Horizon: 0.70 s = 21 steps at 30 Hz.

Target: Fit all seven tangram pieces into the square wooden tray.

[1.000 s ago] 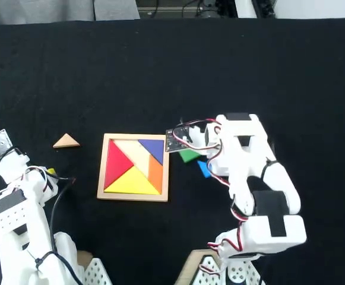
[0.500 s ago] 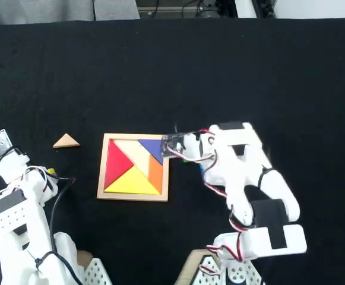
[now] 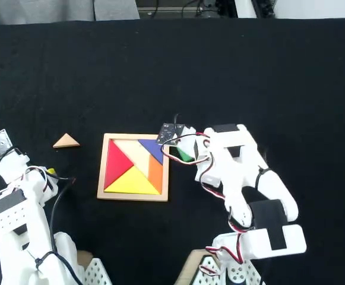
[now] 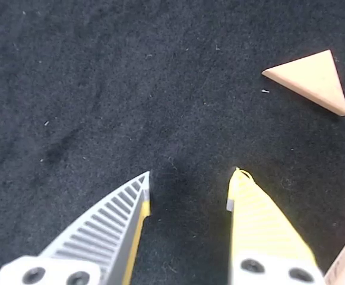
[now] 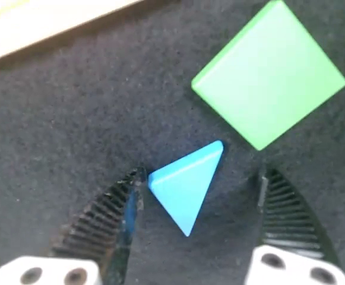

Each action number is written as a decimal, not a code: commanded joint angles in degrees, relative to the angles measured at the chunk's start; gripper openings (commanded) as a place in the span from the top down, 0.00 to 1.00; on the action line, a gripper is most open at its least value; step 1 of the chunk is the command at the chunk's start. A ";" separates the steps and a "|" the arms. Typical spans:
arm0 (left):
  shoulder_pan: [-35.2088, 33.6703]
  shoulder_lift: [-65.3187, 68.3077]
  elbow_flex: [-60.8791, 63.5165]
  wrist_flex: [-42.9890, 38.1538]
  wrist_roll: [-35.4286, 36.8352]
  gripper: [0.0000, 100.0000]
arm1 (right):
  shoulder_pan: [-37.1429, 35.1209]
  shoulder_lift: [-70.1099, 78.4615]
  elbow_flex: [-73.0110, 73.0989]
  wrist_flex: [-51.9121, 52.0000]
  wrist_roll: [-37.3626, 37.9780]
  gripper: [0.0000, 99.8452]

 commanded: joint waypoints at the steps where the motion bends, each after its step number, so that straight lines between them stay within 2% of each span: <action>1: 0.48 -0.97 -0.57 -1.14 -0.53 0.78 | -0.53 -0.75 -0.22 -1.23 -1.05 0.71; 7: 0.48 -0.97 -0.57 -1.14 -0.53 0.78 | -0.53 -0.75 -0.22 -1.32 -1.05 0.82; 13: 0.48 -0.97 -0.57 -1.14 -0.53 0.78 | -0.35 -2.24 -1.36 -0.09 -1.14 0.82; 21: 0.48 -0.97 -0.57 -1.14 -0.53 0.78 | -1.85 -14.29 -12.53 11.16 -4.13 0.82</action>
